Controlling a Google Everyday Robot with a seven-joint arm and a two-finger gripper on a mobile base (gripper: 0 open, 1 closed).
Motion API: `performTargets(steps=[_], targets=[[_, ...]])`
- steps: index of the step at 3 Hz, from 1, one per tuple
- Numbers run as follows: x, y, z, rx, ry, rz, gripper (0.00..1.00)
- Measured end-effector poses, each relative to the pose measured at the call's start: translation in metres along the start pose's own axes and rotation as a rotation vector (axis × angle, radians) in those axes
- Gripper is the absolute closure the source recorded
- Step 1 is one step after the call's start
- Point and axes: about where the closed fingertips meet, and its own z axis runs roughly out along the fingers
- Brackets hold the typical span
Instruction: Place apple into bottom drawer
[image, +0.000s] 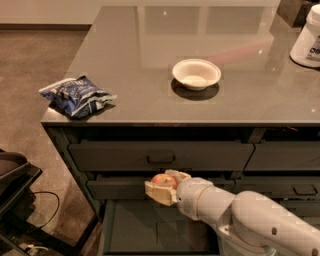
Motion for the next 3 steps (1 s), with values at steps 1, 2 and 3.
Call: performTargets(steps=[1,2,3], targets=[[0.028,-0.001,0.015,0.021,-0.037,0.046,1.0],[0.063,-0.024,0.037,0.08,-0.08,0.106,1.0],[0.099,-0.058,0.061,0.142,-0.113,0.171,1.0]])
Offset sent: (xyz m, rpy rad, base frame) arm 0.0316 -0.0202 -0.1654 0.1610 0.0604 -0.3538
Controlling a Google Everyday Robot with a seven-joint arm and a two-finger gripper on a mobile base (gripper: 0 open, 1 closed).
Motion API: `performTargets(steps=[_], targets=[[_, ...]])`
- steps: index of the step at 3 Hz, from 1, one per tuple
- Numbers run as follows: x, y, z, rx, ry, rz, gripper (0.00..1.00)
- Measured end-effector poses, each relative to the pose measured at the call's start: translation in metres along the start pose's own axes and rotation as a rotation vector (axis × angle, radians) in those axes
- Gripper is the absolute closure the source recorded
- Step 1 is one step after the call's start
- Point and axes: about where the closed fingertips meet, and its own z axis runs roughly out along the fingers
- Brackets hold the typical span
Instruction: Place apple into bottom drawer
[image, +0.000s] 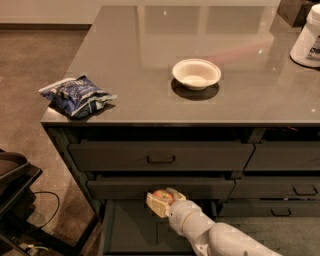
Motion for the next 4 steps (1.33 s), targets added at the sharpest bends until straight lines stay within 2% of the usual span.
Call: performTargets(steps=[1,2,3,4], targets=[[0.044,-0.028,0.028,0.019,0.006,0.095,1.0],[0.044,-0.028,0.028,0.019,0.006,0.095,1.0],[0.071,-0.042,0.038,-0.006,0.001,0.098,1.0],[0.113,-0.077,0.049,-0.038,-0.037,0.163,1.0]])
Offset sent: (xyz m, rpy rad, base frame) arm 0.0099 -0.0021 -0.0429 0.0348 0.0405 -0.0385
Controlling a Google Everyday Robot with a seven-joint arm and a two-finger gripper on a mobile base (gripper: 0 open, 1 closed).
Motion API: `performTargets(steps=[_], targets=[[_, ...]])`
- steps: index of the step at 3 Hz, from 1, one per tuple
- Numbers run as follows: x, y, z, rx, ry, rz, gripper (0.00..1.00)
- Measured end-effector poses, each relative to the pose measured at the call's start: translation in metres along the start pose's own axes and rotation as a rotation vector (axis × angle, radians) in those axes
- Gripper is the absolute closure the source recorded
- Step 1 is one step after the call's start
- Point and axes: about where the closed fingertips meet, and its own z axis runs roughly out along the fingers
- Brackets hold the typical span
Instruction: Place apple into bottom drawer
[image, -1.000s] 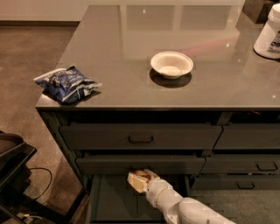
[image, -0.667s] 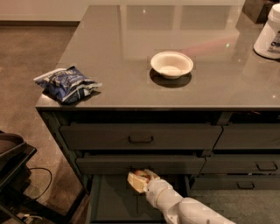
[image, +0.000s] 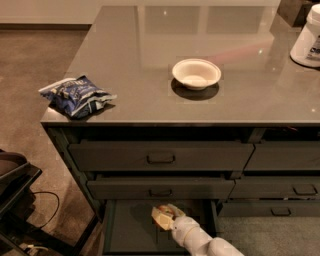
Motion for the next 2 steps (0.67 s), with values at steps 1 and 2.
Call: performTargets(steps=[1,2], targets=[[0.036,-0.03,0.011,-0.036,0.008,0.073,1.0],[0.063,-0.054,0.023,-0.033,0.036,0.123,1.0]])
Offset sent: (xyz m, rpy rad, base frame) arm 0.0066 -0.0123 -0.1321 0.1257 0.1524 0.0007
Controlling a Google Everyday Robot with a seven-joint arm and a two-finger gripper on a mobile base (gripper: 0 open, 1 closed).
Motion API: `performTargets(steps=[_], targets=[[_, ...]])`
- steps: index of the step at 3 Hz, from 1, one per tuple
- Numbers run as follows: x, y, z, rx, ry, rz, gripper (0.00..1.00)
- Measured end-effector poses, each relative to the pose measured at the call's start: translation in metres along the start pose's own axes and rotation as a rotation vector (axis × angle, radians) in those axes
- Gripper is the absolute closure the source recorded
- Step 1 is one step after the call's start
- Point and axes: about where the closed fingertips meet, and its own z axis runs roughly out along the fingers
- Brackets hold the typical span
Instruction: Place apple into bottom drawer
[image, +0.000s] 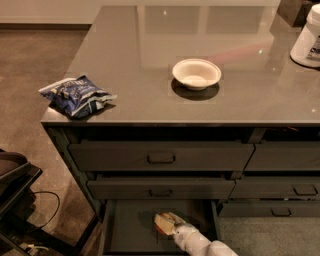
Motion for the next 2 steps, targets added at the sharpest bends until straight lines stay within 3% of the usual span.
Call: performTargets(steps=[2], targets=[[0.03,-0.042,0.028,0.069,0.058,0.072,1.0]])
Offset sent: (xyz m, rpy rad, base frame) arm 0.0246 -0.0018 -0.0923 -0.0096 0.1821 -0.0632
